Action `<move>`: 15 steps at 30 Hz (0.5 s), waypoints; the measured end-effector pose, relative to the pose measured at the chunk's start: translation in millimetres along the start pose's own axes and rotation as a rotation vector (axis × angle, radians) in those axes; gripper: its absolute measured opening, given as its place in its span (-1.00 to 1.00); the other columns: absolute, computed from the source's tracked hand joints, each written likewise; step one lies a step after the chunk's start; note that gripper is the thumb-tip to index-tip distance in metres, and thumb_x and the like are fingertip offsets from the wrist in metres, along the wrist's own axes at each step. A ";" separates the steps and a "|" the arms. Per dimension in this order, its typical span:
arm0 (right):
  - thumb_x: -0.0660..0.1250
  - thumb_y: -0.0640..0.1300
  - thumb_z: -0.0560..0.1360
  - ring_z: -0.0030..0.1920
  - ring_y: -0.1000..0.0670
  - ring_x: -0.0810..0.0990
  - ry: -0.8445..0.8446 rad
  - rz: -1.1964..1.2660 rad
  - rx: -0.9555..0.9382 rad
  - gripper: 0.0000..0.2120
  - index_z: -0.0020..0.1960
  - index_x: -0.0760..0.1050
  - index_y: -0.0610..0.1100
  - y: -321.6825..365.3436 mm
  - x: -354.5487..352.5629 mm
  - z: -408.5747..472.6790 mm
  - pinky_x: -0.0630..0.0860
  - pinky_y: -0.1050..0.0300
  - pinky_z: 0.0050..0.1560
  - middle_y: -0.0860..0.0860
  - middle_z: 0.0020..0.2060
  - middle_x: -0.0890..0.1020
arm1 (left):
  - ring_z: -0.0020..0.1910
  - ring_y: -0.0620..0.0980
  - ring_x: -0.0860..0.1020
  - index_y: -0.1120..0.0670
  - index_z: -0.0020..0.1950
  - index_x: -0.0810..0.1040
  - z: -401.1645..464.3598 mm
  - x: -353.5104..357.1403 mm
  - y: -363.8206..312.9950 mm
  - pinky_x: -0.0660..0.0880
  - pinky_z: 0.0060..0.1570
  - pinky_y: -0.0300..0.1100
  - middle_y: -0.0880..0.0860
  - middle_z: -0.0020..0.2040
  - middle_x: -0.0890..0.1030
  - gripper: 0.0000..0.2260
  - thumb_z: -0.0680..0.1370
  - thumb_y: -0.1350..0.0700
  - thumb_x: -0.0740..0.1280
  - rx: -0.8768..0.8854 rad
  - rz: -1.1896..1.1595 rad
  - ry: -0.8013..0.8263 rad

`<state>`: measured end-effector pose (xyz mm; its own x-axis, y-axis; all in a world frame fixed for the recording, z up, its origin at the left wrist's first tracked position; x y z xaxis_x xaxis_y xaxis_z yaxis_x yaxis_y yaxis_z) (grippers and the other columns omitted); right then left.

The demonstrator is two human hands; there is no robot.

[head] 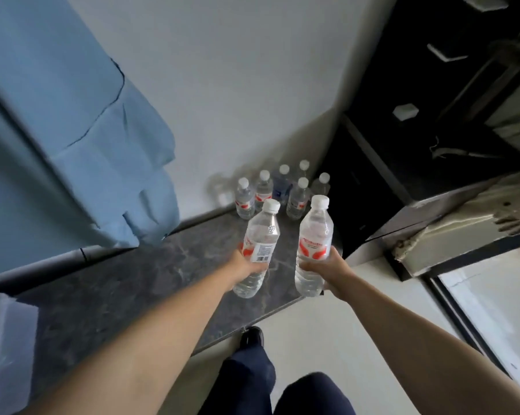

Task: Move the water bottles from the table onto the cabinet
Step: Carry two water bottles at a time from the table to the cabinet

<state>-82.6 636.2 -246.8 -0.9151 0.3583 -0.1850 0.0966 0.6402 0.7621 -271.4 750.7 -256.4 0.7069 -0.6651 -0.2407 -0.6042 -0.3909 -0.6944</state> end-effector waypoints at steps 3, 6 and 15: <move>0.62 -0.03 0.09 0.04 -0.15 0.67 -0.008 -0.028 0.061 -0.32 0.16 0.49 -0.07 -7.3 -0.8 48.4 0.57 -0.25 0.14 -0.09 -0.02 0.67 | 0.16 0.11 0.58 0.10 0.31 0.41 34.4 6.3 -3.3 0.46 0.16 -0.07 0.09 0.18 0.60 -0.43 0.37 0.15 0.55 -0.023 -0.030 -0.094; 0.60 -0.09 0.22 0.03 -0.07 0.66 -0.010 -0.087 0.065 -0.45 0.16 0.50 -0.05 -5.4 8.0 86.6 0.57 -0.15 0.17 -0.04 -0.02 0.68 | 0.10 0.09 0.61 0.05 0.26 0.44 75.3 19.0 9.7 0.51 0.17 -0.02 0.05 0.14 0.63 -0.44 0.32 0.09 0.58 -0.071 -0.085 -0.169; 0.58 -0.08 0.29 0.15 -0.09 0.58 -0.108 -0.193 -0.023 -0.34 0.29 0.35 -0.04 -41.2 51.2 262.0 0.53 -0.01 0.15 -0.05 0.15 0.59 | 0.10 0.02 0.63 0.02 0.19 0.51 242.1 54.1 46.9 0.54 0.18 0.03 0.02 0.11 0.66 -0.47 0.28 0.13 0.61 0.056 -0.321 -0.348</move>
<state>-30.8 806.2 -450.2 -0.8685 0.3021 -0.3931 -0.0861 0.6890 0.7196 -172.4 850.4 -466.2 0.9414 -0.2602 -0.2145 -0.3214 -0.5000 -0.8042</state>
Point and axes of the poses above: each hand's wrist, its own z-axis towards the middle knuckle, its own x-axis out of the palm, y = z × x, the point moved 2 cm from there along z, towards the middle knuckle
